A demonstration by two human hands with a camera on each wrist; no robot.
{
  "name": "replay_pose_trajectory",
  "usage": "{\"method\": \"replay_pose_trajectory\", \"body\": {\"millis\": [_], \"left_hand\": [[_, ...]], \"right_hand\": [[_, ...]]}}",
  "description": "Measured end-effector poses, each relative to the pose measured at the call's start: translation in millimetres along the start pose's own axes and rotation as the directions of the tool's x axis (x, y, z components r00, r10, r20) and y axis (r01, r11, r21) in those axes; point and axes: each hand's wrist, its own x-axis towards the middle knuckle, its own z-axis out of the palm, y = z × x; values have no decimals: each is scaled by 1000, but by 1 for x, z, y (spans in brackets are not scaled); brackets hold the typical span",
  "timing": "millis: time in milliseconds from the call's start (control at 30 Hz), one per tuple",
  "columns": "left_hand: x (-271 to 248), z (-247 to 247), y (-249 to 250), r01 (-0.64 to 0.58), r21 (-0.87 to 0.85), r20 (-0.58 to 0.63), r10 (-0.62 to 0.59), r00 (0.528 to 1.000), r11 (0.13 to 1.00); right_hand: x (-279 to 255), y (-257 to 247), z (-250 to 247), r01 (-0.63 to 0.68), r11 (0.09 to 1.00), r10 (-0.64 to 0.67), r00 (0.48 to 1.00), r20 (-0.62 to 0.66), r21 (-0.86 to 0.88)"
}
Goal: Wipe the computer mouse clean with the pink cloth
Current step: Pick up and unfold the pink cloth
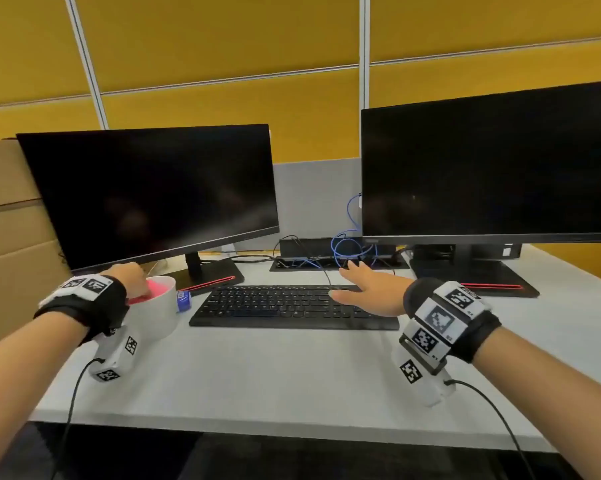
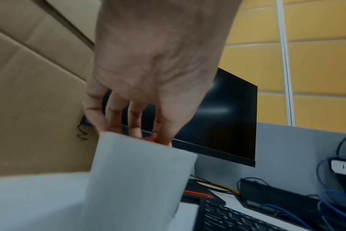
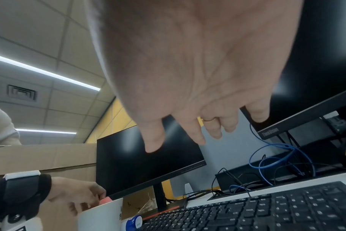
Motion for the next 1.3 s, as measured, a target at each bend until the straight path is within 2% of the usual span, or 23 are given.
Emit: {"method": "replay_pose_trajectory", "body": {"millis": [100, 167, 267, 400, 467, 533, 733, 800, 900, 1033, 1133, 1233, 1300], "left_hand": [[-4, 3, 3, -26, -67, 59, 30, 998, 997], [-14, 8, 13, -13, -199, 89, 32, 996, 980], [-16, 16, 22, 30, -368, 36, -19, 999, 929], [-15, 22, 29, 21, -418, 17, -16, 1000, 908], [-17, 21, 35, -9, -393, -9, 6, 1000, 919], [-15, 19, 39, -41, -290, -59, 24, 998, 956], [-31, -1, 53, -11, 12, -210, 14, 978, 1000], [-37, -9, 52, -25, 54, -301, 40, 953, 998], [-45, -23, 53, -99, 8, -480, 90, 872, 995], [-60, -43, 71, -288, -22, -623, 213, 753, 957], [-73, -49, 98, -412, -68, -639, 277, 717, 909], [-84, -48, 134, -484, -175, -546, 324, 773, 858], [-88, -47, 161, -543, -326, -464, 370, 805, 774]], "right_hand": [[-5, 4, 8, -22, 1000, 22, 1000, 6, -2], [-8, 6, 14, -38, 999, 38, 999, 30, 0], [-10, 7, 16, -47, 999, 46, 998, 43, 2], [-11, 7, 16, -50, 999, 50, 998, 50, -1], [-11, 8, 15, -49, 999, 49, 998, 48, 3], [-12, 7, 14, -44, 999, 44, 998, 52, -1], [-13, 10, 15, -28, 999, 27, 998, 50, 18], [-14, 10, 15, -13, 1000, 12, 999, 51, 24], [-12, 11, 16, 13, 998, -15, 999, 33, 57], [0, 13, 17, 53, 992, -47, 998, -51, 117], [6, 15, 18, 112, 972, -73, 980, -188, 206], [13, 18, 22, 203, 915, -66, 928, -367, 349], [17, 23, 22, 273, 861, -57, 890, -452, 430]]}}
